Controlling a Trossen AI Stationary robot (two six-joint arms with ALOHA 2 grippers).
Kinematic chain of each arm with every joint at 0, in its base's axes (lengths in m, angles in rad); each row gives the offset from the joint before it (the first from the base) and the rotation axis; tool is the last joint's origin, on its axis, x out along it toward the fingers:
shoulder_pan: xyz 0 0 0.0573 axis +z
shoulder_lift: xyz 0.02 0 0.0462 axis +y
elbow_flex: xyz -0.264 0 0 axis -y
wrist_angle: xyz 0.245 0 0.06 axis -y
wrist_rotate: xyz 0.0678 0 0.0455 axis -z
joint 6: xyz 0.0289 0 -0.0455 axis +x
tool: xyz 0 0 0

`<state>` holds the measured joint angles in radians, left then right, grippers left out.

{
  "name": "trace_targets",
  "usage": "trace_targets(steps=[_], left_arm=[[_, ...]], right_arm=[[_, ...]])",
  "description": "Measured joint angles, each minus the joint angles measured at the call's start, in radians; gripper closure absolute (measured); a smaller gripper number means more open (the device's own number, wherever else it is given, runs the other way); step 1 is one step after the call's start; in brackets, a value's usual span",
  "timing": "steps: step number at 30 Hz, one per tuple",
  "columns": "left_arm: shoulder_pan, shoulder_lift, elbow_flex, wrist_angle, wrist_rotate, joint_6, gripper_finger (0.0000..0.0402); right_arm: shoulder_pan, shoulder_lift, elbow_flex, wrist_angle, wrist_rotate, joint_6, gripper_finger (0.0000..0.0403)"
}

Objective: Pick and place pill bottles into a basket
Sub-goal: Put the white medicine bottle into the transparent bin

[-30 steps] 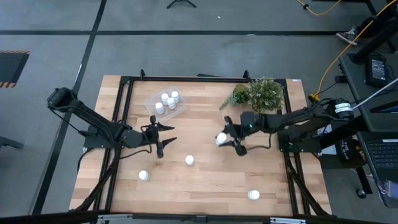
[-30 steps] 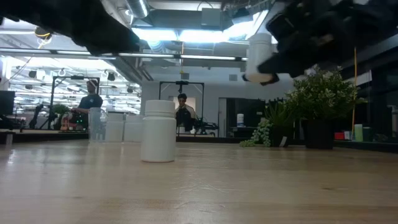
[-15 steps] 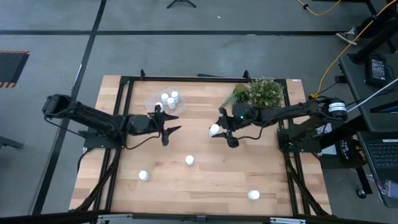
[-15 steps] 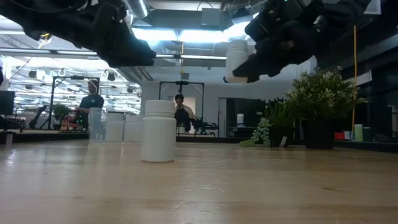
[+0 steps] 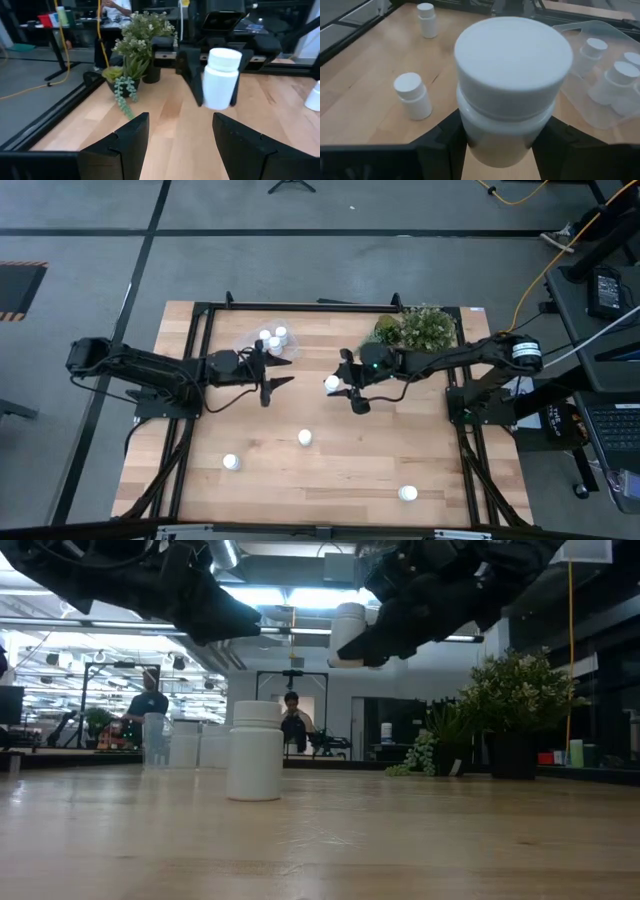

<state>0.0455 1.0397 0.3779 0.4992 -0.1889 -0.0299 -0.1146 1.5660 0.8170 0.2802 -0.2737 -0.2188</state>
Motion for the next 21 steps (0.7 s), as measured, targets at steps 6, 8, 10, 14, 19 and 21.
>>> trace_targets(steps=[6, 8, 10, 14, 19, 21], left_arm=[[0.042, 0.000, 0.000, -0.001, 0.085, -0.010, 0.0190], [0.051, 0.000, 0.004, -0.003, 0.097, -0.012, 0.0190], [0.057, 0.008, 0.017, 0.000, 0.117, -0.010, 0.0190], [0.057, 0.050, 0.053, -0.004, 0.157, 0.030, 0.0190], [0.066, 0.114, 0.111, -0.056, 0.157, 0.104, 0.0190], [0.075, 0.132, 0.126, -0.055, 0.157, 0.108, 0.0190]], right_arm=[[-0.009, 0.066, 0.054, -0.004, 0.029, -0.004, 0.0234], [-0.015, 0.091, 0.089, -0.002, 0.029, -0.021, 0.0234], [-0.024, 0.118, 0.126, -0.002, 0.028, -0.027, 0.0234], [-0.043, 0.183, 0.212, -0.036, 0.025, -0.041, 0.0234], [-0.058, 0.228, 0.297, -0.071, 0.008, -0.055, 0.0234], [-0.060, 0.228, 0.310, -0.084, 0.007, -0.057, 0.0234]])
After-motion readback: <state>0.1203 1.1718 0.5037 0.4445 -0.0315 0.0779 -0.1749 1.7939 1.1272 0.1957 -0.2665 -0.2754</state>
